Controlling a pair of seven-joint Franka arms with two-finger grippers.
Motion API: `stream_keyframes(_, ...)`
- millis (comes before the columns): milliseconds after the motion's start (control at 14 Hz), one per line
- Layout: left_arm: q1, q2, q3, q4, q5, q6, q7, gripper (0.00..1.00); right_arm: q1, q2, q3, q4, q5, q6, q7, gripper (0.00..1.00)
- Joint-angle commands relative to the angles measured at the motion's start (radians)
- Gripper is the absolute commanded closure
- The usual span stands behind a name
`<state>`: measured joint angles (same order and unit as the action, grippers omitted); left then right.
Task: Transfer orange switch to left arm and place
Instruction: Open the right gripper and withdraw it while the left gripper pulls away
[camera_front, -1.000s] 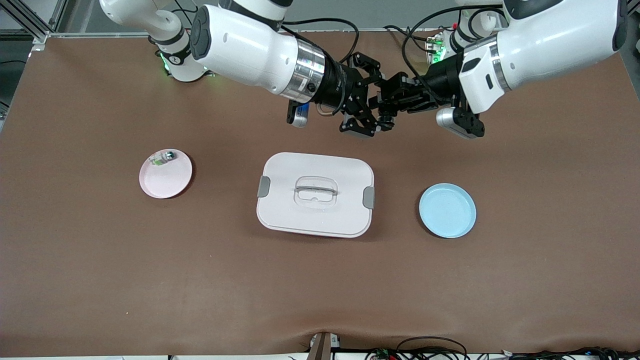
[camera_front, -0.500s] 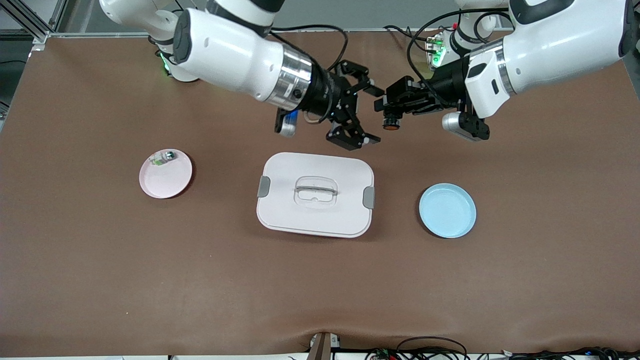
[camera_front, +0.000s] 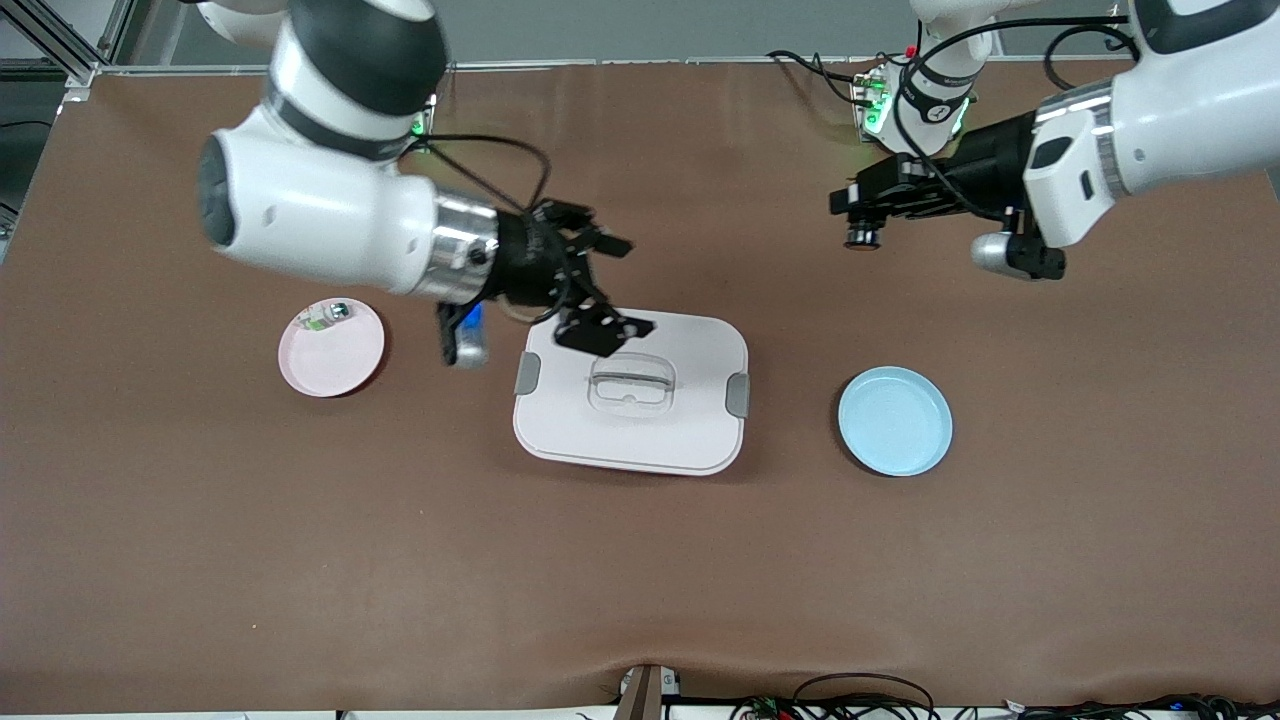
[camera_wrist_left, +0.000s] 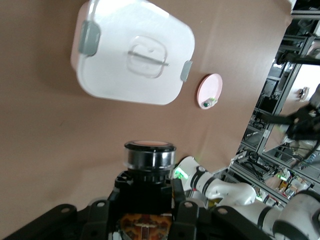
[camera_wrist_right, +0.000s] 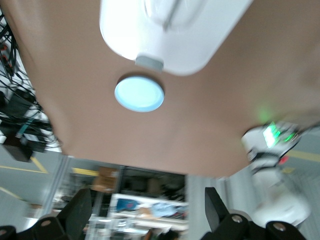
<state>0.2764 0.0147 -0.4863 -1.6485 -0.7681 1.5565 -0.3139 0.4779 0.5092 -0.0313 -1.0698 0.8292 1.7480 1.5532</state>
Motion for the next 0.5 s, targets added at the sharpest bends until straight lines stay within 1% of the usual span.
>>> stream_keyframes(0,0.050,-0.013,-0.006,0.013,0.094,-0.069,-0.011,1.00,-0.090,-0.009,0.013,0.013,-0.077,-0.192,-0.280,0.00)
stream_keyframes(71,0.050,-0.016,-0.012,0.013,0.181,-0.069,-0.025,1.00,-0.122,-0.011,0.013,0.011,-0.120,-0.261,-0.379,0.00)
stream_keyframes(286,0.050,-0.015,-0.015,0.004,0.323,-0.065,-0.065,1.00,-0.200,-0.037,0.013,0.010,-0.302,-0.421,-0.678,0.00)
stream_keyframes(429,0.041,-0.013,-0.018,0.000,0.404,-0.018,-0.230,1.00,-0.244,-0.052,0.013,0.010,-0.419,-0.500,-0.882,0.00)
